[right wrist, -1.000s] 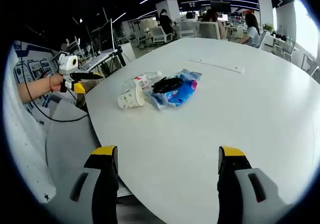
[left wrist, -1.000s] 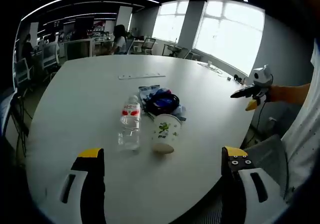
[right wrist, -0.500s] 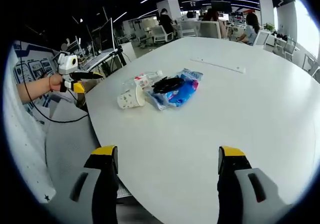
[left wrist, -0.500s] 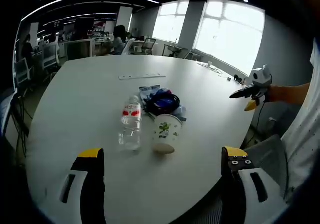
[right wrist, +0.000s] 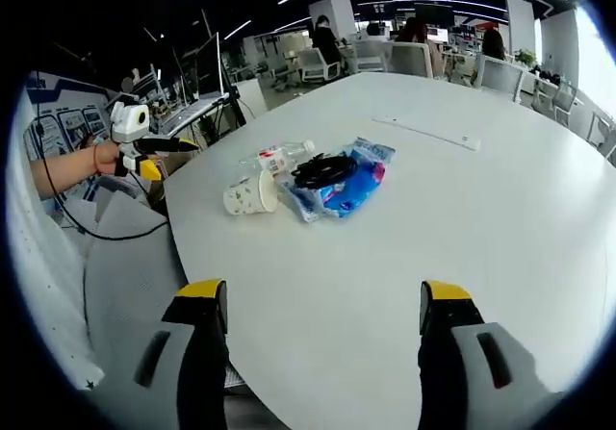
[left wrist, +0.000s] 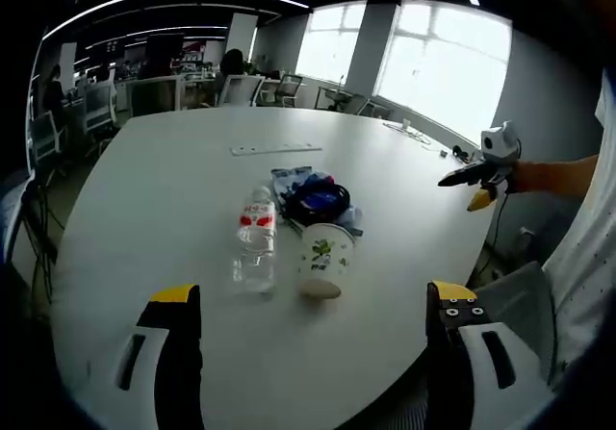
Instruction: Arrange the tabletop items into an orderly group along one side of the table until the central work area is clear of visible clutter.
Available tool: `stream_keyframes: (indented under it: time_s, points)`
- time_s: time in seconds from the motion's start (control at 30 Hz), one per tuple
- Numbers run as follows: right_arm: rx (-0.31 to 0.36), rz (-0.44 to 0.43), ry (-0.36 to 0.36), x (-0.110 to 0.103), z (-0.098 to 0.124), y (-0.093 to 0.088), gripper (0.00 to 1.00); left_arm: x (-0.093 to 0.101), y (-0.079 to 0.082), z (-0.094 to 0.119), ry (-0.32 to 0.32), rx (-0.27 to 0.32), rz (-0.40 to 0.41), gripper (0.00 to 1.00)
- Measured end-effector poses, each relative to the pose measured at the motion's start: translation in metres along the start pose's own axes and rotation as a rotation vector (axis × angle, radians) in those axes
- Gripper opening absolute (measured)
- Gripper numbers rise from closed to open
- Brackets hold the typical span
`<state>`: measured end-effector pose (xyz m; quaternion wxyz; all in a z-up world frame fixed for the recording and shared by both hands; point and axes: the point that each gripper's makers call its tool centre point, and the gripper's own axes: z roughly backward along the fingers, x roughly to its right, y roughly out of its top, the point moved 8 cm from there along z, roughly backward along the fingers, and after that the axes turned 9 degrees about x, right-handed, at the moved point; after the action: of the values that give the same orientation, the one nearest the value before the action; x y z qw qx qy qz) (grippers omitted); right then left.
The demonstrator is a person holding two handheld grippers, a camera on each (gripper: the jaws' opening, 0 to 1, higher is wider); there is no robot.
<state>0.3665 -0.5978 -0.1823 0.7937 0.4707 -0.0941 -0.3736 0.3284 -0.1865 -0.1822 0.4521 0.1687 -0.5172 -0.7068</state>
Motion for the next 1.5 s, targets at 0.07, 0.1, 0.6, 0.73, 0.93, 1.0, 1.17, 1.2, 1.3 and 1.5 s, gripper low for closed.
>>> stream_keyframes:
  time_s: [0.07, 0.1, 0.6, 0.73, 0.93, 1.0, 1.17, 1.2, 1.3, 1.5]
  points:
    - [-0.002, 0.011, 0.005, 0.002, -0.004, 0.004, 0.82, -0.001, 0.0, -0.001, 0.001, 0.002, 0.001, 1.0]
    - [-0.003, 0.013, 0.006, 0.003, -0.005, 0.006, 0.82, -0.001, 0.001, -0.001, 0.002, 0.002, 0.002, 1.0]
    - [-0.014, 0.075, 0.057, 0.013, -0.051, 0.042, 0.8, -0.009, 0.004, -0.005, 0.016, 0.014, 0.006, 1.0]
    - [-0.027, 0.085, 0.065, 0.016, -0.063, 0.048, 0.79, -0.012, 0.004, -0.005, 0.018, 0.02, 0.009, 1.0]
    - [-0.023, 0.076, 0.069, 0.021, -0.084, 0.061, 0.76, -0.016, 0.003, -0.007, 0.021, 0.024, 0.018, 1.0]
    - [-0.026, 0.082, 0.075, 0.022, -0.091, 0.065, 0.76, -0.017, 0.003, -0.008, 0.022, 0.022, 0.018, 1.0]
    - [-0.031, 0.087, 0.076, 0.025, -0.105, 0.074, 0.74, -0.018, 0.003, -0.011, 0.02, 0.029, 0.026, 1.0]
    - [-0.028, 0.084, 0.078, 0.026, -0.108, 0.077, 0.73, -0.018, 0.003, -0.012, 0.02, 0.029, 0.027, 1.0]
    - [-0.022, 0.076, 0.08, 0.027, -0.114, 0.081, 0.72, -0.019, 0.003, -0.013, 0.019, 0.031, 0.03, 1.0]
    - [-0.021, 0.063, 0.08, 0.029, -0.127, 0.087, 0.68, -0.021, 0.004, -0.013, 0.02, 0.036, 0.036, 1.0]
